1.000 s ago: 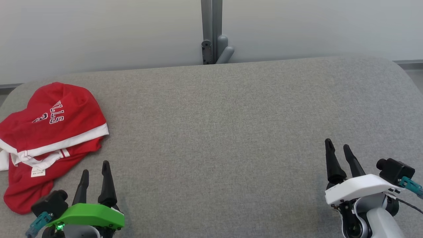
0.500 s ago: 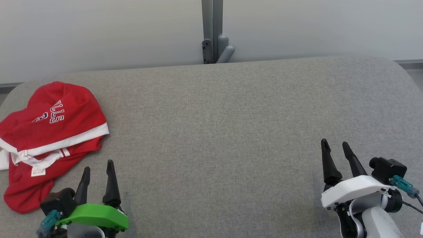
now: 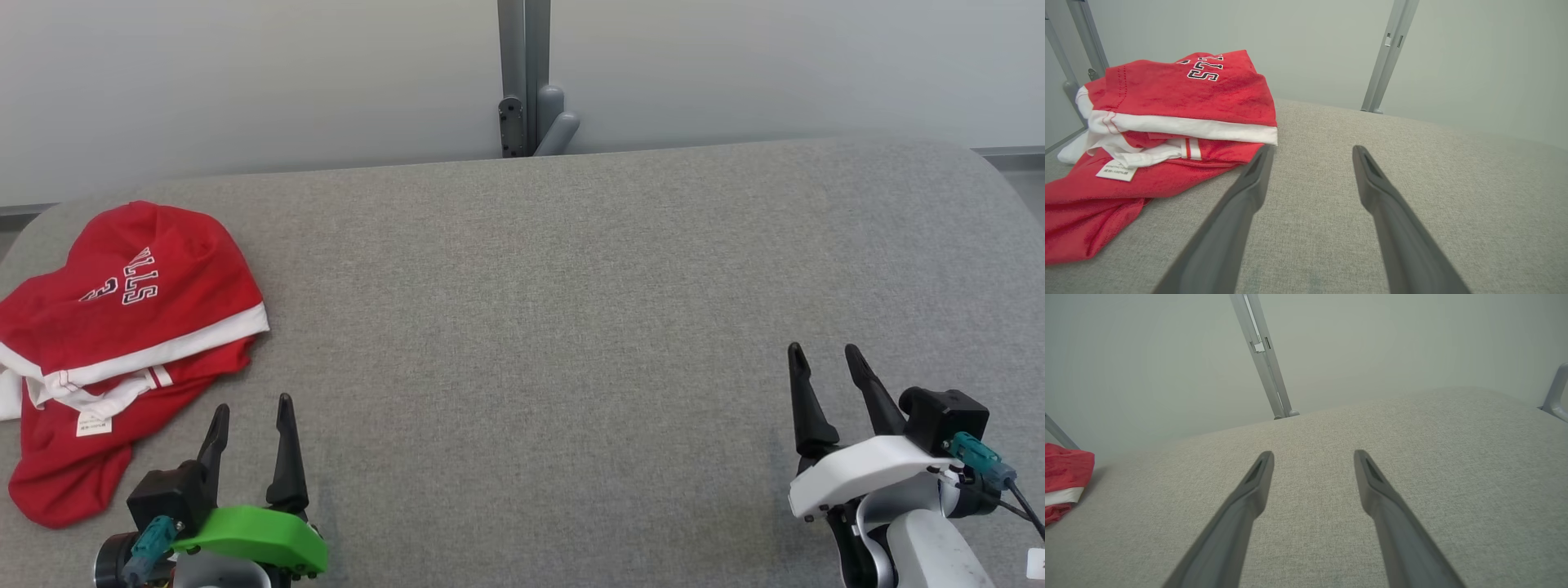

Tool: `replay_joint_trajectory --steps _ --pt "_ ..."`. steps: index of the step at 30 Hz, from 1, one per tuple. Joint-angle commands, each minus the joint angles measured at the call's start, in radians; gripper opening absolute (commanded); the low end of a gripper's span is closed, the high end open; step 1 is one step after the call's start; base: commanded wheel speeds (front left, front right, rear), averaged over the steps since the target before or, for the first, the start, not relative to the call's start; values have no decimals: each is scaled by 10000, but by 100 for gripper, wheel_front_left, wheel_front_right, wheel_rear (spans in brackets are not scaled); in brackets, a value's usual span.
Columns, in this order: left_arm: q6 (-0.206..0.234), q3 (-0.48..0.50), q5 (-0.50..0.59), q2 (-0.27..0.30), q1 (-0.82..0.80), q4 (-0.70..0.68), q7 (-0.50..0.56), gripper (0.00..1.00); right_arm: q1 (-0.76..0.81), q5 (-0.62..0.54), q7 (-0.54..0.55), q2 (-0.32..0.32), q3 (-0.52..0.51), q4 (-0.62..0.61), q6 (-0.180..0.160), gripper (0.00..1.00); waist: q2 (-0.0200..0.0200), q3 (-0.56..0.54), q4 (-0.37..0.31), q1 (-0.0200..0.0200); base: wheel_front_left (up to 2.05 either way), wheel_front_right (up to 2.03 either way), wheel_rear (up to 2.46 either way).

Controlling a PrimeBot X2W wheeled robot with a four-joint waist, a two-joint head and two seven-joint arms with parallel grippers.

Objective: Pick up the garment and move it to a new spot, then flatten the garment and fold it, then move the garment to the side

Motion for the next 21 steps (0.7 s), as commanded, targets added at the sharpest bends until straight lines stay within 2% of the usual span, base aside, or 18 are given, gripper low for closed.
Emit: replay_joint_trajectory --steps 1,21 --pt "67 -25 332 74 151 -125 -114 100 -92 -339 -116 -3 -23 18 5 100 -1 -2 -8 0 0 0 0" --pt "234 -142 1621 83 177 -65 -464 100 -129 -1807 -467 15 -24 125 6 100 -1 13 -25 0 0 0 0"
